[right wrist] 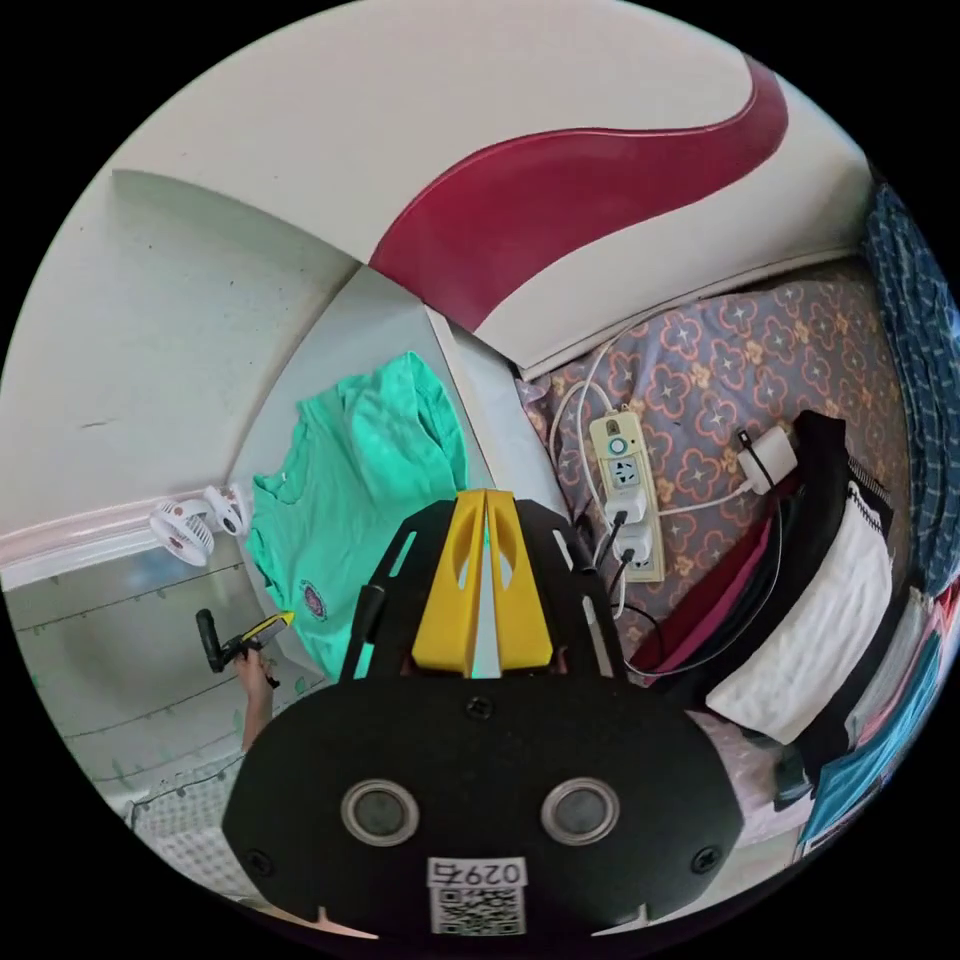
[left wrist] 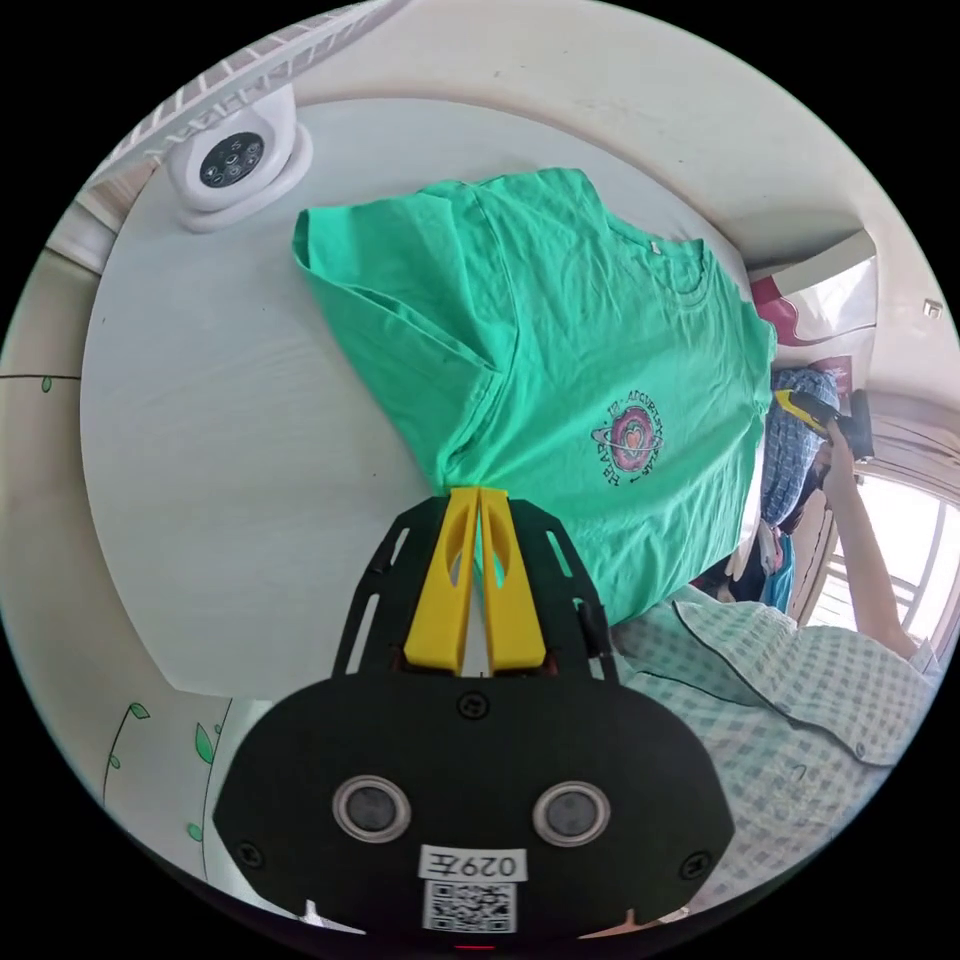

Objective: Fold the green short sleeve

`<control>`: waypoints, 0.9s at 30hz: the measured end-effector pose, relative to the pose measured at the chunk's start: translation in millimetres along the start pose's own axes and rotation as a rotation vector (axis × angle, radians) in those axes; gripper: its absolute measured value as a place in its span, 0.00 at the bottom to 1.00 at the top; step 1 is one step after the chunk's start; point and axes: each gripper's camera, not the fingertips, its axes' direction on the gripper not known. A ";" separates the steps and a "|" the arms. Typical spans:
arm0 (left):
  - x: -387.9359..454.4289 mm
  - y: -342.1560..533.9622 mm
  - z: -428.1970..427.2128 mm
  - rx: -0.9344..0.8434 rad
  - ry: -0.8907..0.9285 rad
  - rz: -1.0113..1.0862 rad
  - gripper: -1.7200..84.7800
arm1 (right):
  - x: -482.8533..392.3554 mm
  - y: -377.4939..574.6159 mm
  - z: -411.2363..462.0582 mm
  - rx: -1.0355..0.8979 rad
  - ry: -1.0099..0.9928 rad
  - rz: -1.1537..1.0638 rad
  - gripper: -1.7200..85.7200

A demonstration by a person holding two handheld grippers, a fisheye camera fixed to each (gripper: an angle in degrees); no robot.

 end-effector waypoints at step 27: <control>-75.4 68.2 -120.7 0.317 0.078 -0.213 0.01 | -106.1 27.4 75.5 -0.076 0.201 -0.088 0.01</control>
